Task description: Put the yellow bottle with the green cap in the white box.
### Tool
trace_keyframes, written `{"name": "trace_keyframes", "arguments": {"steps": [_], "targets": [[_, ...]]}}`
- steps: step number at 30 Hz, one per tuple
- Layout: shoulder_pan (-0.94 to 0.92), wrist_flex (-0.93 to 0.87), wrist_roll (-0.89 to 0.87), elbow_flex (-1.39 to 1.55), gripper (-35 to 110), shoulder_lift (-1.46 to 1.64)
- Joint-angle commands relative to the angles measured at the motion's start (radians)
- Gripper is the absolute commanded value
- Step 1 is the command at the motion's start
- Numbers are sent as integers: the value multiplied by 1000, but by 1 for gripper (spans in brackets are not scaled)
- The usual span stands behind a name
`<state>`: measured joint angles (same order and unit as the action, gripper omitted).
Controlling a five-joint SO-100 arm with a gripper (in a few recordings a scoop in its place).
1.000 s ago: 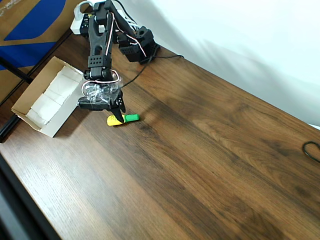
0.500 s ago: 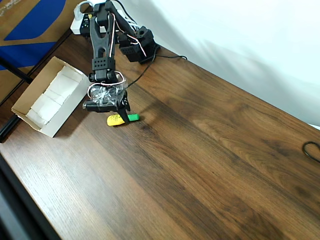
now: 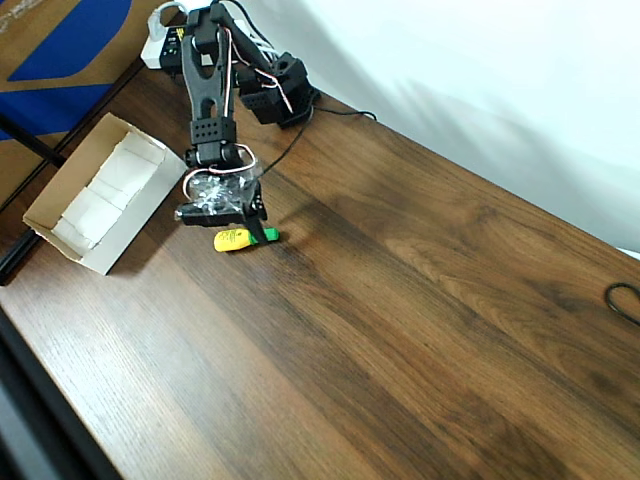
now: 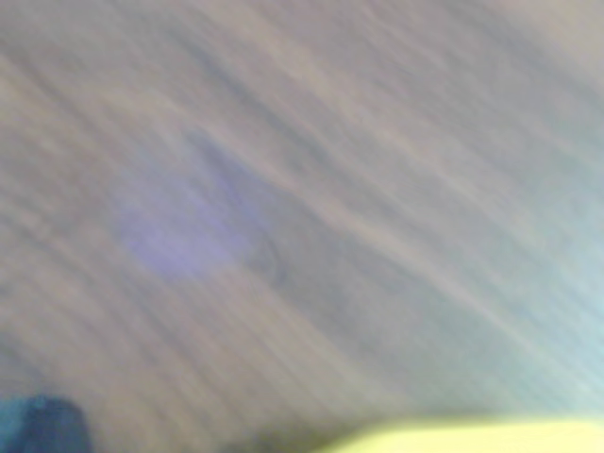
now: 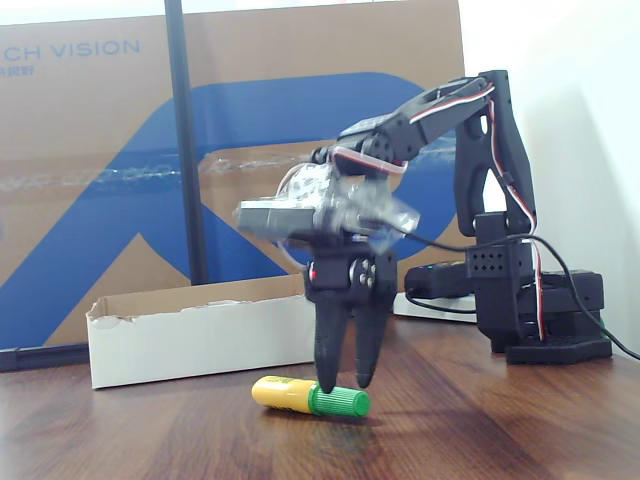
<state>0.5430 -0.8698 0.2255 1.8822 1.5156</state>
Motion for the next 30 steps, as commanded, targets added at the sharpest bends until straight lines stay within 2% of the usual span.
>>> {"name": "trace_keyframes", "arguments": {"steps": [1, 19, 21, 24, 30], "targets": [[-6, -8, 11, 12, 23, 35], [-46, 18, 12, 78, 20, 29], [-52, 25, 15, 84, 15, 29], [-57, 25, 15, 84, 0, 29], [-64, 20, 6, 81, 0, 38]]}}
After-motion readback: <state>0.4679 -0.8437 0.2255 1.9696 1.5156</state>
